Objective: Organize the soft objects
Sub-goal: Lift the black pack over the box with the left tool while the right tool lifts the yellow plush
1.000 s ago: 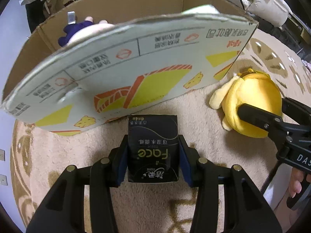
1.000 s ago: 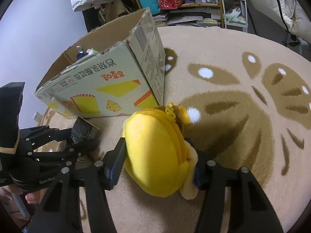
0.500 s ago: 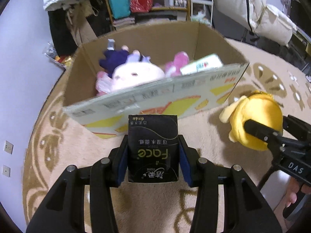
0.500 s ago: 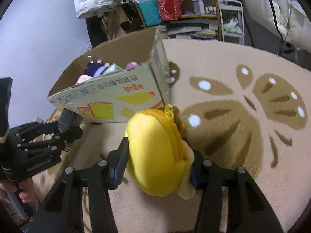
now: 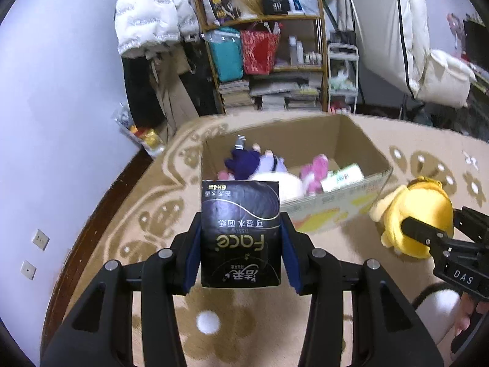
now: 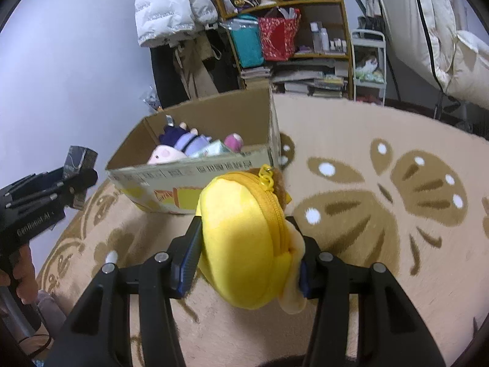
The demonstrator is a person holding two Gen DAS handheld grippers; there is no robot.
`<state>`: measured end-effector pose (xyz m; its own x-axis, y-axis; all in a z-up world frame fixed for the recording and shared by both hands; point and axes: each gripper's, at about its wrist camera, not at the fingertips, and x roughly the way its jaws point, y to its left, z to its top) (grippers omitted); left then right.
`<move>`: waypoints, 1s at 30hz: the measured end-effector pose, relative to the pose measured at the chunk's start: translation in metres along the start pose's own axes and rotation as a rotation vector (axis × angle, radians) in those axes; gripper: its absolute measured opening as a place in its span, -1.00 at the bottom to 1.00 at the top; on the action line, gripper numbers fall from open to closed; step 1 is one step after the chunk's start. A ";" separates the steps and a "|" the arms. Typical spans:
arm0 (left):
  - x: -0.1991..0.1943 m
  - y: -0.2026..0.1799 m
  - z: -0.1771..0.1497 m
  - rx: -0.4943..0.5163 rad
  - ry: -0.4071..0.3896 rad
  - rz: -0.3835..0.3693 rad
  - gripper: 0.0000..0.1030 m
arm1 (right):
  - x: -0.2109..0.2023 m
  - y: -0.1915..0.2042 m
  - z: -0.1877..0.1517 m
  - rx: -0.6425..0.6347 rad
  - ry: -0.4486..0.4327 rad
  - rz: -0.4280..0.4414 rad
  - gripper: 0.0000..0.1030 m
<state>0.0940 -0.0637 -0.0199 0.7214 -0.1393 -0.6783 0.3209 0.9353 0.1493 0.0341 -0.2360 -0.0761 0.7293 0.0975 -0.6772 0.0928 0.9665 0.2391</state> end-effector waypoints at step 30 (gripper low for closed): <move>0.016 0.053 0.081 -0.133 -0.192 0.069 -0.14 | -0.004 0.031 0.078 -0.084 -0.178 -0.012 0.07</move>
<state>0.1720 -0.0429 0.0353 0.8462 -0.1210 -0.5190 0.1923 0.9776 0.0856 0.0867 -0.2253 -0.0119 0.8377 0.0494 -0.5440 0.0506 0.9846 0.1674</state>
